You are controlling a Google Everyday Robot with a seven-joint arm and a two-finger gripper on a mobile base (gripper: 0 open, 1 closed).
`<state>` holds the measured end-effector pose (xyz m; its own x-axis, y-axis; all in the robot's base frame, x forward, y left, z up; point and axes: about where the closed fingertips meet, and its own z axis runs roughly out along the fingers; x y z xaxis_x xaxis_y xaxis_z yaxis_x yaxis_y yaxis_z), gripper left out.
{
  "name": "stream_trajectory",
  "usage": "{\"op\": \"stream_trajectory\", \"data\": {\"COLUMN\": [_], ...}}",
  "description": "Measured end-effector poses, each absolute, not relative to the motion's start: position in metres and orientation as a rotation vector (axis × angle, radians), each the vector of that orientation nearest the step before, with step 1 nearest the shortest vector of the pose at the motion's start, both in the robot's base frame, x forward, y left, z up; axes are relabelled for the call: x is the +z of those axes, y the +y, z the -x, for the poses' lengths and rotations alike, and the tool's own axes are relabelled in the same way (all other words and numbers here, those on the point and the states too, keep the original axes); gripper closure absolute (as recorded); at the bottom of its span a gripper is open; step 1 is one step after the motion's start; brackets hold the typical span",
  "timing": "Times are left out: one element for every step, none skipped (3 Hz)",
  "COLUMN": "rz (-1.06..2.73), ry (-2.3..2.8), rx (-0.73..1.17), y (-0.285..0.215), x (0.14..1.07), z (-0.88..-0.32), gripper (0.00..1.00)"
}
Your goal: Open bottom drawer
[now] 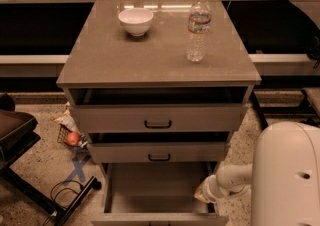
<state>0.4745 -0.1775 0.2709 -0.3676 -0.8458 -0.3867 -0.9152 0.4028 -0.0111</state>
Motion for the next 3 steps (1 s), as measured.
{"op": "stream_trajectory", "data": {"rz": [1.549,1.532,1.532], "ry": [2.257,2.236,2.236], "rx": [0.325,0.301,0.301], "y": [-0.168,-0.170,-0.170], "x": [0.254,0.257,0.257], "z": [-0.508,-0.533,-0.533], "gripper": [1.00,1.00,1.00]}}
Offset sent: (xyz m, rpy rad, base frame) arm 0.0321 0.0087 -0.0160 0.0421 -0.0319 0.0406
